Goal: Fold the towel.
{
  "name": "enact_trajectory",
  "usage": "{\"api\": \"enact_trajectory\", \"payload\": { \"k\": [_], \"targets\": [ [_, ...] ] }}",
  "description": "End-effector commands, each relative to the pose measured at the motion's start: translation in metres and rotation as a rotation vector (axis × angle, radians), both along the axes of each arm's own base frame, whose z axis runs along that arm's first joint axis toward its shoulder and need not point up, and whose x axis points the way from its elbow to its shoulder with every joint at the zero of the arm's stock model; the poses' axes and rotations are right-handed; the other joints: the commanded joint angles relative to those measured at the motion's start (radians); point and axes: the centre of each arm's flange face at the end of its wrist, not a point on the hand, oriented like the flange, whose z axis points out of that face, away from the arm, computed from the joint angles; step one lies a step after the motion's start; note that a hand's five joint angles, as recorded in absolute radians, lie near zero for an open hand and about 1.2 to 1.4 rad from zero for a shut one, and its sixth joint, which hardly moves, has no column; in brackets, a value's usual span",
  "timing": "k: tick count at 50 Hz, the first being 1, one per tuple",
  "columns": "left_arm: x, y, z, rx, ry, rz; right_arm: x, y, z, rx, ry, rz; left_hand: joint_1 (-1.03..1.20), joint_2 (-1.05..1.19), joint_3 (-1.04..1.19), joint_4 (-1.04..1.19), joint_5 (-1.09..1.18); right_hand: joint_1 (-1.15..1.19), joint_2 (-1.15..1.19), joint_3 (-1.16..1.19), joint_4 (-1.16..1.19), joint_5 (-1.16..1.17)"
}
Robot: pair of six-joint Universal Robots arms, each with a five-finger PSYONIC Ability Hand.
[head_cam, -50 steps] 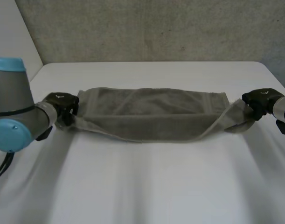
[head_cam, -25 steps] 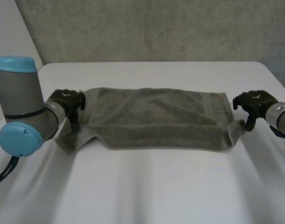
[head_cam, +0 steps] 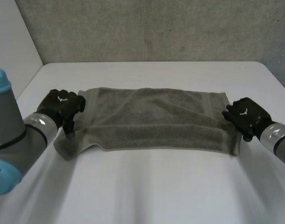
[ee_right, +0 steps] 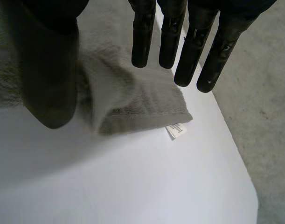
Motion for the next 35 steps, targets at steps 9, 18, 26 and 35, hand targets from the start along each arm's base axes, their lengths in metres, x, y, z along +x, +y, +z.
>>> {"api": "enact_trajectory", "payload": {
  "k": [9, 18, 26, 35],
  "targets": [
    [-0.001, 0.028, -0.019, -0.061, -0.041, -0.06, 0.004, 0.026, -0.011, -0.107, 0.104, 0.188, -0.08, -0.075, -0.07, -0.081, -0.239, -0.03, -0.038, -0.035, -0.032, -0.003],
    [-0.004, 0.029, -0.025, -0.055, -0.041, -0.071, -0.006, 0.035, -0.014, -0.115, 0.115, 0.231, -0.077, -0.072, -0.067, -0.078, -0.236, -0.001, -0.009, -0.005, -0.003, 0.026],
    [-0.005, 0.027, -0.032, -0.045, -0.042, -0.07, -0.018, 0.035, -0.022, -0.162, 0.2, 0.227, -0.077, -0.072, -0.067, -0.078, -0.236, 0.055, 0.047, 0.05, 0.053, 0.082],
    [-0.005, 0.026, -0.038, -0.025, -0.046, -0.069, -0.019, 0.039, -0.036, -0.165, 0.273, 0.262, -0.077, -0.072, -0.067, -0.078, -0.236, 0.175, 0.168, 0.171, 0.173, 0.202]
  ]
}}
